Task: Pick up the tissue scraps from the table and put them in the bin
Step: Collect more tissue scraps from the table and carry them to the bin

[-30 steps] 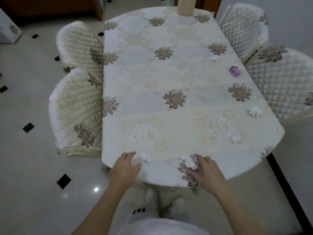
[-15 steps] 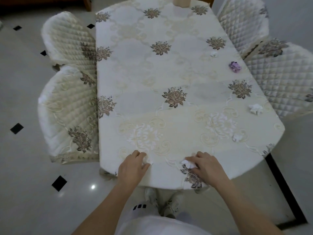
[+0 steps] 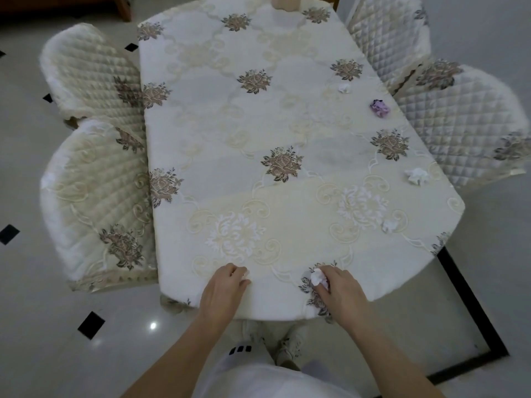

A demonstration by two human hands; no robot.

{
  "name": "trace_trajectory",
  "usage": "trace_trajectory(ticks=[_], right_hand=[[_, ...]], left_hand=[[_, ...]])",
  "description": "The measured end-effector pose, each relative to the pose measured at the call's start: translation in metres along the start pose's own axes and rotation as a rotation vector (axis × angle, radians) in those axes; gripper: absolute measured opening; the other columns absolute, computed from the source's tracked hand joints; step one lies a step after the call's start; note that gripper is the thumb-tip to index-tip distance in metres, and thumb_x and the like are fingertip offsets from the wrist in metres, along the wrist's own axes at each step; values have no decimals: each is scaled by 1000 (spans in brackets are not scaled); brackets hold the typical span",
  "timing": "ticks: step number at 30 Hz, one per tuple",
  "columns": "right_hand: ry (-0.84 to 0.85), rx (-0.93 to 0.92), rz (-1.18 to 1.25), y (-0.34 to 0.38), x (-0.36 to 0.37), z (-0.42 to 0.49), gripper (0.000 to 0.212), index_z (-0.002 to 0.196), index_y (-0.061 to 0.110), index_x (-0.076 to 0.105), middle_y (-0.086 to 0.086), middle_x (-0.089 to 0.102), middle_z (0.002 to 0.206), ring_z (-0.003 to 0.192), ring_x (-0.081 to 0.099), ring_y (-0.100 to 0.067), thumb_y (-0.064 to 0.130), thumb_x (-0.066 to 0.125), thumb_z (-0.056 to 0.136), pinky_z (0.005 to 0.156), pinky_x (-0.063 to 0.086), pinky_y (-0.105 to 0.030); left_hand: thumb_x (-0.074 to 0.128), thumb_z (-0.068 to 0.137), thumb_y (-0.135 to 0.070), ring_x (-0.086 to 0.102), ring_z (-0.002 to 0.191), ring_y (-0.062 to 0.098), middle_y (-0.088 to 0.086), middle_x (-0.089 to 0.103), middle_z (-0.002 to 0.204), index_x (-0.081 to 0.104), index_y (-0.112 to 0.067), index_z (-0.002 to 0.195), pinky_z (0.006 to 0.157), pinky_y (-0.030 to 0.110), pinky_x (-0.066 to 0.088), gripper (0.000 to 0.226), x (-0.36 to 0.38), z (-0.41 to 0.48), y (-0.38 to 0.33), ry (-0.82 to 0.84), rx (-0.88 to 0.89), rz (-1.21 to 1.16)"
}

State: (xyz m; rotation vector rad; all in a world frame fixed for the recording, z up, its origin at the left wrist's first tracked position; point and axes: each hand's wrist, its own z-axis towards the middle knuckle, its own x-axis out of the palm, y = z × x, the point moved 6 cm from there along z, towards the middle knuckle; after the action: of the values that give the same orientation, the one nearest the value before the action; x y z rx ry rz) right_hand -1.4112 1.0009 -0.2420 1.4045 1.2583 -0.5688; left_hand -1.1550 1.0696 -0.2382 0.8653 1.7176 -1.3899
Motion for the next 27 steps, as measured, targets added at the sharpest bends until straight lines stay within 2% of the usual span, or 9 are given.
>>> trace_trajectory(ticks=[3,6,8,10,14,17,20,23,27], right_hand=[[-12,42,76,-1,-2,-2,21,104,12,63,-2,60,89,85,54,-27,32,60,96,69,41,-36],[-38,89,202,-4,-7,-5,16,89,15,55,-1,50,81,77,48,-23,27,61,96,63,35,-36],[-44,148,293,-9,-9,-7,23,80,22,44,-1,53,74,71,48,-22,29,58,97,57,34,-36],[-57,212,374,-12,-13,-8,29,74,27,40,1,55,65,61,50,-17,33,57,96,54,35,-32],[-97,247,510,-9,-30,-4,20,78,26,53,8,60,57,55,54,-7,37,62,92,54,40,-25],[-149,176,590,2,-58,4,21,78,25,58,8,63,62,52,53,-8,40,64,90,52,39,-19],[-209,103,630,15,-92,10,23,79,23,60,-1,64,65,59,59,-16,43,64,90,55,43,-25],[-260,67,654,26,-126,14,23,75,30,55,-7,63,69,70,65,-26,45,63,91,61,47,-38],[-369,48,665,34,-169,17,33,65,35,46,-7,57,64,70,65,-31,41,64,91,57,42,-37]], left_hand=[[67,90,-16,53,75,12,0,61,92,66,-7,99,59,32,47,13,-1,-3,10,5,-130,-53],[69,88,-12,57,81,20,6,59,99,66,-7,98,53,36,50,11,-3,-7,7,-3,-61,47],[63,93,-18,56,83,19,3,56,104,64,-11,102,56,35,50,12,-8,-7,7,-12,-102,21],[55,98,-25,56,80,17,-2,58,102,60,-16,106,63,35,50,13,-13,-5,7,-43,-163,-81],[56,97,-33,57,69,6,-10,62,80,58,-29,99,64,28,47,5,-23,3,-6,-88,-230,-331],[60,95,-35,61,75,4,-11,66,86,61,-32,101,69,30,53,7,-34,11,-23,-104,-229,-465],[64,93,-31,64,75,9,-15,67,89,62,-34,98,69,31,55,6,-50,21,-42,-160,-194,-557],[68,91,-29,64,70,9,-19,66,85,60,-45,90,62,21,51,18,-73,33,-64,-235,-145,-626],[70,89,-29,62,66,9,-22,64,87,61,-46,88,55,15,47,19,-104,49,-93,-315,-47,-657]])
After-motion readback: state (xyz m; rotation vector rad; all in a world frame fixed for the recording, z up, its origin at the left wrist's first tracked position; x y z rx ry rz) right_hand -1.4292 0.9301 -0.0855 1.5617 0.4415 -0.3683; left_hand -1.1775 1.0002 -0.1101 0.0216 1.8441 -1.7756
